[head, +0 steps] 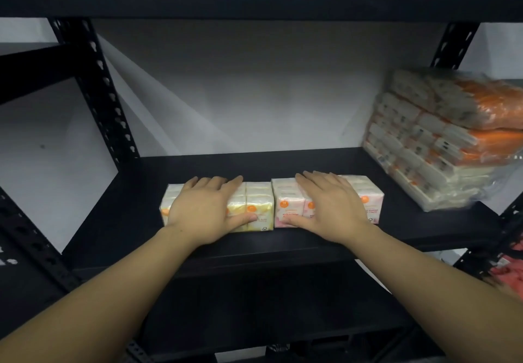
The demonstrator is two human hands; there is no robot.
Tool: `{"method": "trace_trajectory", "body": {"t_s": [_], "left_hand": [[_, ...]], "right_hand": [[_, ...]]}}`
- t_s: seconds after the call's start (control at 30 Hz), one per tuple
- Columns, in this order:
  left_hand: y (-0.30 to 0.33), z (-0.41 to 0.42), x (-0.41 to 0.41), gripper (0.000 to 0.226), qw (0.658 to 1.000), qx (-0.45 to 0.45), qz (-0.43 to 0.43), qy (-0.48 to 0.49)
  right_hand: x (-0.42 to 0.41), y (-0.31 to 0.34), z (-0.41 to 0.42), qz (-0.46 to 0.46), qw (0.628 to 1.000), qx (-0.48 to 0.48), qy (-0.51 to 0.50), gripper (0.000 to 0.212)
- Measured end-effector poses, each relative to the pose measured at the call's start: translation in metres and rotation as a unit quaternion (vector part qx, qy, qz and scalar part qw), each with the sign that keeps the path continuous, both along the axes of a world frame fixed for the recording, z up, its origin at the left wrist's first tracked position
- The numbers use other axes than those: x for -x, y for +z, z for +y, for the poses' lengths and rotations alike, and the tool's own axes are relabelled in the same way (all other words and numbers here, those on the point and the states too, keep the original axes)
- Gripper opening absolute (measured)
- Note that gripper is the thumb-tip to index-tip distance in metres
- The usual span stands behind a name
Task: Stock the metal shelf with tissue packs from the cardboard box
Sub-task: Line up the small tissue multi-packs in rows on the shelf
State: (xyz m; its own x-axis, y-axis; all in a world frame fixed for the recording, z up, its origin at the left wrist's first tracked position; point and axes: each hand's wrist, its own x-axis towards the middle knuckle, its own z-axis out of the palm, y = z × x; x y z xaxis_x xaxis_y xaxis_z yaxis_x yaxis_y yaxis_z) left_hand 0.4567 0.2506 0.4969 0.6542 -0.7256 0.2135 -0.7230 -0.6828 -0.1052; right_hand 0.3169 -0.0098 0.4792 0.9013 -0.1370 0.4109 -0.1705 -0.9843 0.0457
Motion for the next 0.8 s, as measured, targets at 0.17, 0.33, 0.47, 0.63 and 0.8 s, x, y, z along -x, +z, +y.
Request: {"method": "trace_trajectory", "body": {"t_s": [0.17, 0.33, 0.47, 0.63, 0.8], "left_hand": [[0.001, -0.014, -0.022, 0.1, 1.0, 0.0, -0.006, 0.01], [0.004, -0.035, -0.061, 0.099, 1.0, -0.005, 0.005, 0.016], [0.007, -0.05, -0.1, 0.098, 1.0, -0.011, 0.021, 0.014], [0.012, -0.063, -0.144, 0.097, 0.999, -0.018, 0.024, 0.02], [0.018, -0.072, -0.162, 0.094, 0.997, -0.041, -0.049, 0.047]], "right_hand": [[-0.029, -0.002, -0.013, -0.016, 1.0, -0.005, 0.012, 0.101], [-0.067, -0.001, -0.032, -0.03, 0.999, -0.006, 0.023, 0.1], [-0.104, 0.004, -0.047, -0.004, 1.0, -0.017, 0.025, 0.102], [-0.149, 0.007, -0.062, 0.028, 0.999, -0.027, 0.028, 0.105], [-0.175, 0.009, -0.069, 0.017, 1.0, -0.015, 0.022, 0.103]]}}
